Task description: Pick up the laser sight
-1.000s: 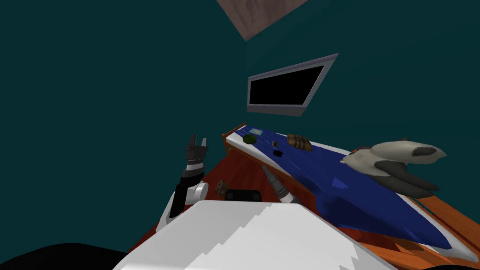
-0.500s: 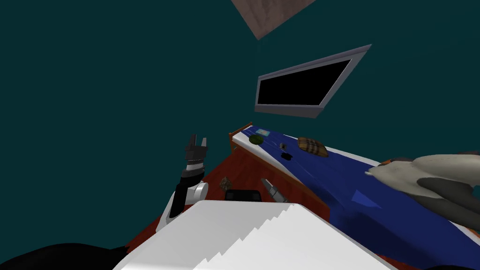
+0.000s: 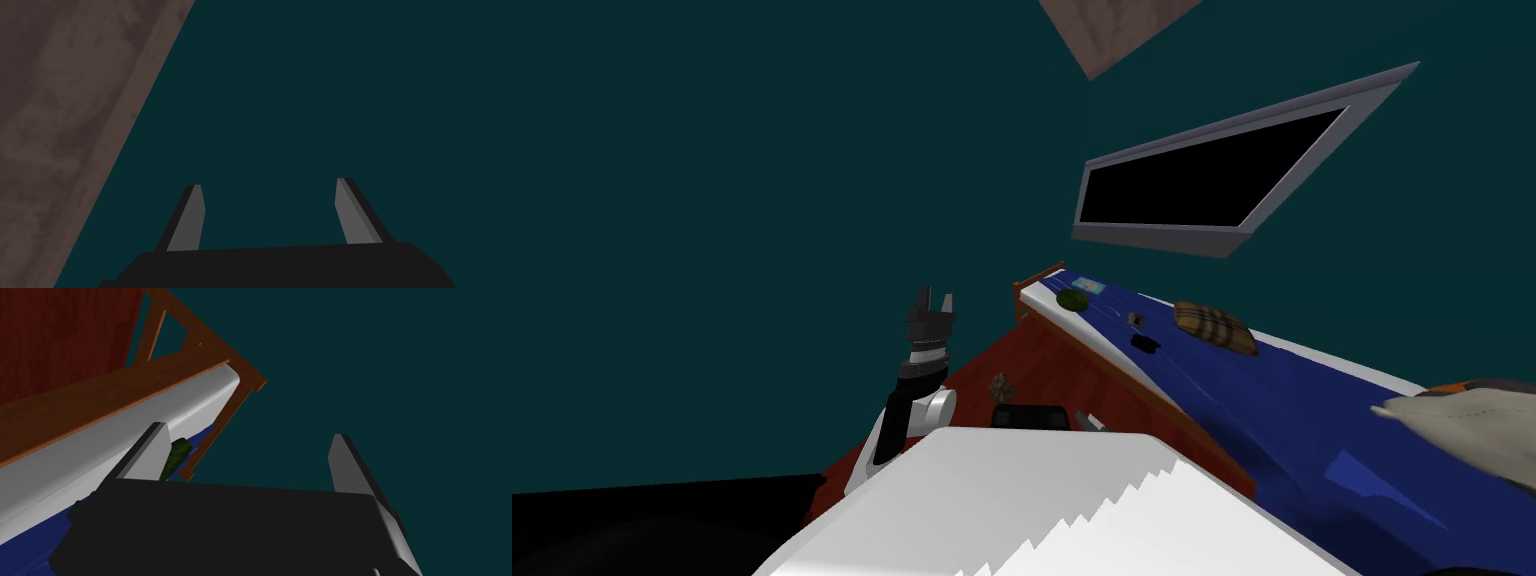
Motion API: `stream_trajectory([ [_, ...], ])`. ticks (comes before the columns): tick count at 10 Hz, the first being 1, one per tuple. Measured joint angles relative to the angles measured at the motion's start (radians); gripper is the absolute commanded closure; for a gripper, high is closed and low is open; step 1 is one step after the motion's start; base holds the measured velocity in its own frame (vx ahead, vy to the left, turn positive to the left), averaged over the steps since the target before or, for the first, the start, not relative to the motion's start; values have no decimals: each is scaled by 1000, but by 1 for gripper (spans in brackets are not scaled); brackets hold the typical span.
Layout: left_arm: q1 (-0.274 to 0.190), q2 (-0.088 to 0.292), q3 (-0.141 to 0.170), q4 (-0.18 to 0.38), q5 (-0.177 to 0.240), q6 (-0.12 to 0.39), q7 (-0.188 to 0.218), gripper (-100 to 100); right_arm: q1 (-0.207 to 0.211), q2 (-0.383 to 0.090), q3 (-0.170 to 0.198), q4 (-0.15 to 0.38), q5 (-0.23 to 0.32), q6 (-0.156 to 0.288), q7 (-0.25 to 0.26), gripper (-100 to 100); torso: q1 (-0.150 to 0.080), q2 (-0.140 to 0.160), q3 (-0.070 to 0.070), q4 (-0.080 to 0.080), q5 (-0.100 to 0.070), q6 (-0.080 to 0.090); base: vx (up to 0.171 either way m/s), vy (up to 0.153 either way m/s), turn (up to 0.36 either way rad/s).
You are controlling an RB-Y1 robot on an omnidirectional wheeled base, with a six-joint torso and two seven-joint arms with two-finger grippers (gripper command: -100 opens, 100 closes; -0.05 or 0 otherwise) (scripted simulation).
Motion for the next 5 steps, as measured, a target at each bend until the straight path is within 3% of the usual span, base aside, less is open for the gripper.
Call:
stream_trajectory([
  [2, 0, 0, 0, 0, 0, 0, 0, 0, 8, -60, 18, 33, 15, 36, 0, -100, -1, 0, 0, 0, 0, 0, 9, 29, 211],
  [3, 0, 0, 0, 0, 0, 0, 0, 0, 37, -107, 14, 33, 20, 54, -2, -100, -1, -1, 0, 0, 0, -1, 9, 13, 147],
  [5, 0, 0, 0, 0, 0, 0, 0, 0, 29, -161, 39, 90, 39, 81, -1, -100, -2, -1, 0, 0, -1, -1, 15, 7, 204],
])
